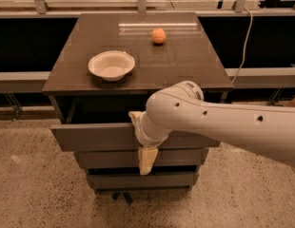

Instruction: Open top drawer

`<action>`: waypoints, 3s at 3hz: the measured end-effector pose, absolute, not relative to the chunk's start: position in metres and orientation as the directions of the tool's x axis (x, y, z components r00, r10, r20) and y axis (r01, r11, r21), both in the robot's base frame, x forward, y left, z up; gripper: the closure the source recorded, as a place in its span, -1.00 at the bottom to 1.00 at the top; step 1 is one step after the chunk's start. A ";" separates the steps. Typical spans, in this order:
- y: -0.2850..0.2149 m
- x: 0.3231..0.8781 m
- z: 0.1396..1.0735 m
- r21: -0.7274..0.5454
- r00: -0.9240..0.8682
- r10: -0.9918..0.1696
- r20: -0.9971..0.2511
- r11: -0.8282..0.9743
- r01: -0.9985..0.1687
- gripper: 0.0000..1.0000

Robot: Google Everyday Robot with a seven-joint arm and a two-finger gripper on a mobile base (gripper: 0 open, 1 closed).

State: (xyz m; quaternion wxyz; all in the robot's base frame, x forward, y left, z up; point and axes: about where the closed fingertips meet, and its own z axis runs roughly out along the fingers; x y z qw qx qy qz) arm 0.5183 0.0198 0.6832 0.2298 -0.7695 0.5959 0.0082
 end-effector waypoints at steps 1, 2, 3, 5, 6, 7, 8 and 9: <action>0.020 0.519 0.683 -0.344 0.287 -0.914 -0.288 -0.181 -0.921 -1.00; 0.007 0.529 0.673 -0.246 0.250 -0.904 -0.347 -0.170 -0.954 -0.97; -0.007 0.531 0.662 -0.114 0.181 -0.889 -0.420 -0.147 -0.983 -0.52; -0.015 0.533 0.661 -0.035 0.138 -0.878 -0.458 -0.137 -0.990 -0.22; -0.015 0.533 0.664 -0.035 0.138 -0.878 -0.459 -0.137 -0.990 -0.26; -0.015 0.533 0.664 -0.035 0.138 -0.878 -0.459 -0.137 -0.990 -0.27; -0.015 0.533 0.665 -0.035 0.138 -0.878 -0.459 -0.137 -0.990 -0.71; -0.015 0.533 0.665 -0.035 0.138 -0.878 -0.459 -0.137 -0.990 -1.00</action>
Offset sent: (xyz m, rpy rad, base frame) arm 0.0224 -0.0220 -0.0163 0.0656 0.2230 -0.0009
